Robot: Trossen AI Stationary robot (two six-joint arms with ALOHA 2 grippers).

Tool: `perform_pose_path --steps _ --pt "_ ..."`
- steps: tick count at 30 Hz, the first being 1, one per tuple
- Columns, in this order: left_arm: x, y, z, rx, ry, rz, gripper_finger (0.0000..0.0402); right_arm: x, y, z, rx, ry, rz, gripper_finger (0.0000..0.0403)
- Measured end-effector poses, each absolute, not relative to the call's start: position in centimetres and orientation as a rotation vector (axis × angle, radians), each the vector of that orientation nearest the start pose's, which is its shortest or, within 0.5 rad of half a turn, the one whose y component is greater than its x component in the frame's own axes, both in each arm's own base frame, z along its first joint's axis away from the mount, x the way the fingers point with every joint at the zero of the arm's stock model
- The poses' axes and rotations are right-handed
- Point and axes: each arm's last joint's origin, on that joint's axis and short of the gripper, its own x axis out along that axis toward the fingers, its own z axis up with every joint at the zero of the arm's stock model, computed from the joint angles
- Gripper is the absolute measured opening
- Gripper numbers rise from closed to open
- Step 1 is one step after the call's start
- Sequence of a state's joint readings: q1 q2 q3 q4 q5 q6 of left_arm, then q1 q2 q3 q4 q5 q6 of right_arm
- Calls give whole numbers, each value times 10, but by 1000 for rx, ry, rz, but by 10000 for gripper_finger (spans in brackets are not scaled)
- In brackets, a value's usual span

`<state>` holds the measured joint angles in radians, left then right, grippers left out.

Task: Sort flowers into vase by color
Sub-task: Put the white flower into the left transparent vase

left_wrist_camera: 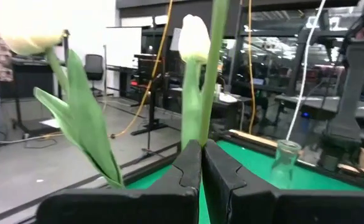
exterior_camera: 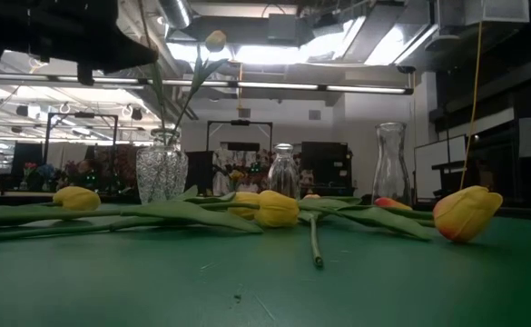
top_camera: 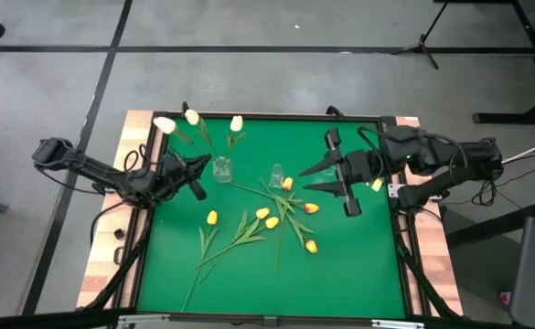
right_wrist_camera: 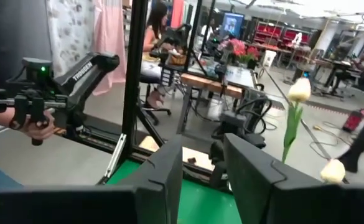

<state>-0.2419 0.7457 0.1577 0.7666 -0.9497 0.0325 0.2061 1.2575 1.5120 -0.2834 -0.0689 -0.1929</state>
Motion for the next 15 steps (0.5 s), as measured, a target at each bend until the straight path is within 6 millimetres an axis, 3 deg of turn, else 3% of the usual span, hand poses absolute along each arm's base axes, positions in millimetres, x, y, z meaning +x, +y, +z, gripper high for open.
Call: perform_pose_path --steps 15 --pt "143 -2 190 -80 -105 730 0 248 69 466 -201 57 242 117"
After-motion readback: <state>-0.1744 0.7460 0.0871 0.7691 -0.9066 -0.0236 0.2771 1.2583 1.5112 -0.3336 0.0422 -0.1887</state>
